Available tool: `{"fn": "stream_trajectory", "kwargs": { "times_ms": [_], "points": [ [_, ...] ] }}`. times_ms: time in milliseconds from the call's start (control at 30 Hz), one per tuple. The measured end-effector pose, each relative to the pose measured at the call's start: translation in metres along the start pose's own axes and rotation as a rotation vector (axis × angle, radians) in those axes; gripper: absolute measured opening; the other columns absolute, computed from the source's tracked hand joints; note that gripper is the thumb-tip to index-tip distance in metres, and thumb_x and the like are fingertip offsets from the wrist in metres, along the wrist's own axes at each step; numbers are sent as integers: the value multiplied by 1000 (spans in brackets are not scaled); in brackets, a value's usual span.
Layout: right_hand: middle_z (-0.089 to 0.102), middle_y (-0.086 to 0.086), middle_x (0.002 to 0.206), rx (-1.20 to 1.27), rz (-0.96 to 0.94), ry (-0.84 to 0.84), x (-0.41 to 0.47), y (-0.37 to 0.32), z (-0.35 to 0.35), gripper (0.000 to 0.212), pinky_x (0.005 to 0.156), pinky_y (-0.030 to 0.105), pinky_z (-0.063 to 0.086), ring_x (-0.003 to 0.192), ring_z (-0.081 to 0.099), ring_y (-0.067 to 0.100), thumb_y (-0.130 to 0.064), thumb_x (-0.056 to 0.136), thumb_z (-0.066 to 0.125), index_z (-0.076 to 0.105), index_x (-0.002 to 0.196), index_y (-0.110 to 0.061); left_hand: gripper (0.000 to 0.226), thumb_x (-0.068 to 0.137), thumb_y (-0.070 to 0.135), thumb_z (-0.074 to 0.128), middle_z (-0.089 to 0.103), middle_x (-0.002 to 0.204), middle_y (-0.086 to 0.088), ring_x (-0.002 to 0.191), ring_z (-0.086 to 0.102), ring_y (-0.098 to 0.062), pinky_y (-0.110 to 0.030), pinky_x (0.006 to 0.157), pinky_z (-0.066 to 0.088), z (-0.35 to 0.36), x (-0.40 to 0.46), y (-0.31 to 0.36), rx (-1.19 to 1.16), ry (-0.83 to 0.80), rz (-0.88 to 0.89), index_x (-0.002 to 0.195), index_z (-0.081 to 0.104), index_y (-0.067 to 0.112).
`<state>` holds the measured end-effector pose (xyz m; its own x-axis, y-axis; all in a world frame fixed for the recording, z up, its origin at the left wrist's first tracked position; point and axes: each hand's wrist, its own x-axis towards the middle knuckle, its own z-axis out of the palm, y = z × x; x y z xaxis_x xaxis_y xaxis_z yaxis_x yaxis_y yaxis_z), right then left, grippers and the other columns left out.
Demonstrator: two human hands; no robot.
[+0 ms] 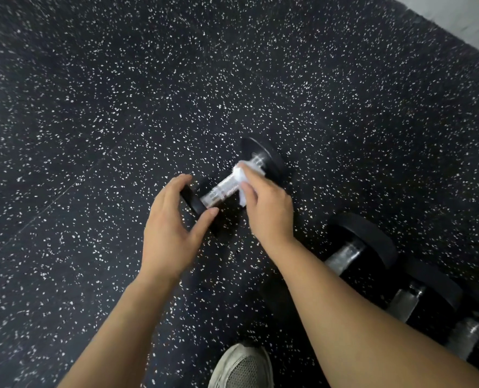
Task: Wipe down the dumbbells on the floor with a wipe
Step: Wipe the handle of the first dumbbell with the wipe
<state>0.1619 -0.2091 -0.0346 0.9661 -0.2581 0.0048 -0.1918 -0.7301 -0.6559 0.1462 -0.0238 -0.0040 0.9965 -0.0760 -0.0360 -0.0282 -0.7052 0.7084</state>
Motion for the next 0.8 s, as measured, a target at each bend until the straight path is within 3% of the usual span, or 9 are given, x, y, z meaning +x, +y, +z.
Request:
{"fn": "stream_trajectory", "kwargs": {
  "times_ms": [67,133,233,367,467,567,633,700,800],
  "points": [
    [76,1,120,6,138,42,11,-1,0,39,86,33,54,101,71,21,-30,107,55,58,144,-40,59,95,42,67,56,143,7,130,52,-12,-23,103,36,0,3,0,13,9,-2,147,47,23],
    [75,1,122,-24,151,25,18,-5,2,39,88,35,53,104,70,22,-29,107,53,57,145,-40,54,98,40,64,57,143,7,129,53,-14,-23,103,37,1,7,-1,2,15,-17,147,47,23],
    [74,-3,123,29,1,-97,10,-11,8,39,89,35,57,100,71,18,-26,105,56,60,143,-35,52,100,39,63,57,143,6,128,54,-14,-23,105,36,2,11,-3,-24,27,-39,147,48,21],
    [71,-8,131,0,-279,-351,-8,-12,17,53,86,38,59,101,73,24,-13,101,56,55,145,-43,56,99,41,64,57,145,6,128,53,-10,-23,107,37,2,9,-4,-31,16,-25,148,47,20],
    [73,-7,126,-46,-259,-263,-1,-11,14,49,82,38,59,96,73,22,-18,101,59,57,145,-41,58,98,42,64,56,146,5,132,54,-14,-25,109,38,1,7,-4,-33,8,-17,148,47,20],
    [77,-1,111,-16,-9,-69,8,-5,4,40,81,36,58,89,69,16,-30,106,56,57,144,-40,58,97,41,65,56,146,6,131,54,-15,-25,108,37,0,7,-3,-29,10,-33,148,46,20],
    [76,2,117,-13,129,18,15,-3,0,40,89,38,56,99,70,22,-29,108,52,56,145,-41,59,97,40,66,56,146,6,131,52,-13,-24,108,36,0,5,-2,-22,4,-34,148,46,20],
    [74,1,125,-12,128,-7,15,-6,1,40,91,36,54,106,70,23,-25,107,52,57,145,-39,59,96,38,67,55,147,5,133,51,-13,-23,109,35,2,3,-1,-16,0,-30,148,46,20],
    [71,-3,132,43,-50,-154,0,-15,7,41,92,36,58,105,71,21,-18,105,55,60,143,-34,57,97,39,66,56,147,2,134,52,-19,-29,112,39,3,3,-2,-15,1,-26,147,46,21]
  ]
}}
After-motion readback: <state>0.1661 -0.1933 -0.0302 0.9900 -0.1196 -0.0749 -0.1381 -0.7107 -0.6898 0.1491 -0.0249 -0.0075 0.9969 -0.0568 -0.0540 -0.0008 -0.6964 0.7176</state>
